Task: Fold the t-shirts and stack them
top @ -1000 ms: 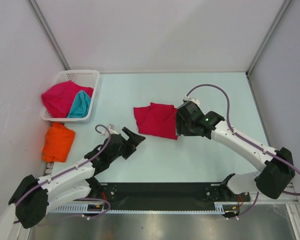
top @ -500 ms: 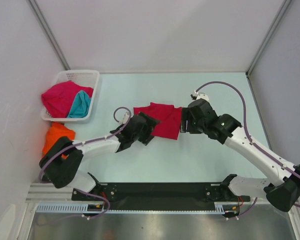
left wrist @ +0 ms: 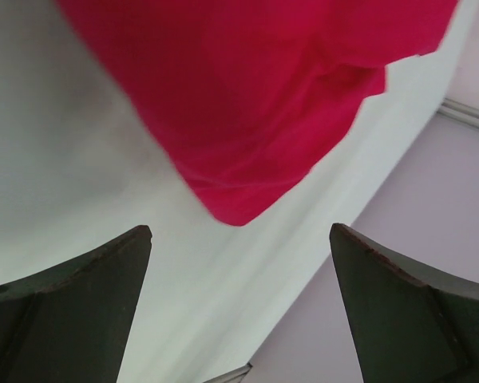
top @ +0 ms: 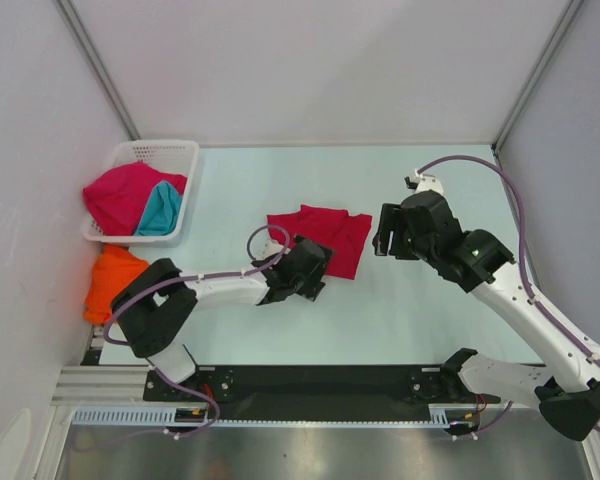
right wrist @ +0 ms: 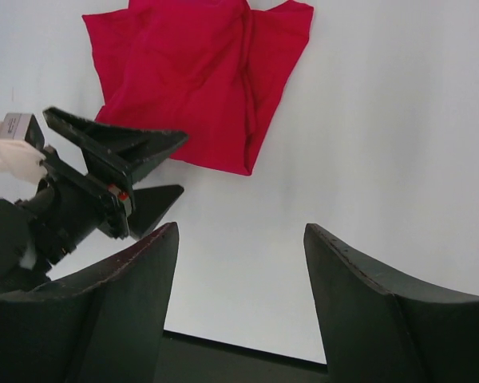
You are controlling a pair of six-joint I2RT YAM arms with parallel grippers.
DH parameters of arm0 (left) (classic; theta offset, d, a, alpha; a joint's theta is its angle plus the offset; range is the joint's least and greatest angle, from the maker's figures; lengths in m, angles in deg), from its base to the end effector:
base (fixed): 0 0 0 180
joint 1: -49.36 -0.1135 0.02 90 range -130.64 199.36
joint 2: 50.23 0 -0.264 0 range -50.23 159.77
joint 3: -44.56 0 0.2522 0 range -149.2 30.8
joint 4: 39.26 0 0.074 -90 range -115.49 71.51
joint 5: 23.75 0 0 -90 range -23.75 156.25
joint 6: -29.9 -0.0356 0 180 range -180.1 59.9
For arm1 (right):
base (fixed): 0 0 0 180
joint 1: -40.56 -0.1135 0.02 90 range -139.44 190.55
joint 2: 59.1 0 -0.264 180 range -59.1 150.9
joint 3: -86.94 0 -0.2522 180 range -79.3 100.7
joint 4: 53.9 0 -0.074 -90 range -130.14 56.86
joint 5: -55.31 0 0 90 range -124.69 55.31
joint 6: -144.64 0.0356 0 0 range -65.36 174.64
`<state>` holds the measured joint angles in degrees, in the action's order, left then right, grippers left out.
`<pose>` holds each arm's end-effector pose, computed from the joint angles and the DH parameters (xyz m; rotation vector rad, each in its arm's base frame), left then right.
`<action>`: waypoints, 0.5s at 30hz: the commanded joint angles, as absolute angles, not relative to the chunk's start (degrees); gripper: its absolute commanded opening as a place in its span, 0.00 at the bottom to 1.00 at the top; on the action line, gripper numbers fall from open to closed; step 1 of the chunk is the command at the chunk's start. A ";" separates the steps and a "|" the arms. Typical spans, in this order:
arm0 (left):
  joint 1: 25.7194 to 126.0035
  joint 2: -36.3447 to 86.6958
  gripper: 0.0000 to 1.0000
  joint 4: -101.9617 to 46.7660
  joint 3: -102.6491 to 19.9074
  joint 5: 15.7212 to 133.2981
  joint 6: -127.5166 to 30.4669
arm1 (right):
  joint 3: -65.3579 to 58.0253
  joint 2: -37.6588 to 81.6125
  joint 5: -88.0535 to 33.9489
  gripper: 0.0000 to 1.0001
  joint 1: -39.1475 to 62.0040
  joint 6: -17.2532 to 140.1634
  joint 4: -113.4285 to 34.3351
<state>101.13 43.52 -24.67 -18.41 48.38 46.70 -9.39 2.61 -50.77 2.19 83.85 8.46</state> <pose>0.2126 -0.2523 0.1711 -1.3187 2.1768 -0.9500 0.1717 0.1234 0.3701 -0.0334 2.2619 0.3151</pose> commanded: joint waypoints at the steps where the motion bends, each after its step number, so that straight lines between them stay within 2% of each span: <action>1: 105.43 41.44 1.00 -15.92 -18.77 41.30 55.55 | -8.98 3.12 -50.43 0.70 2.67 82.41 7.85; 15: 105.61 47.59 0.99 -17.40 -16.58 38.12 62.05 | -11.54 3.21 -49.02 0.70 4.87 81.36 7.06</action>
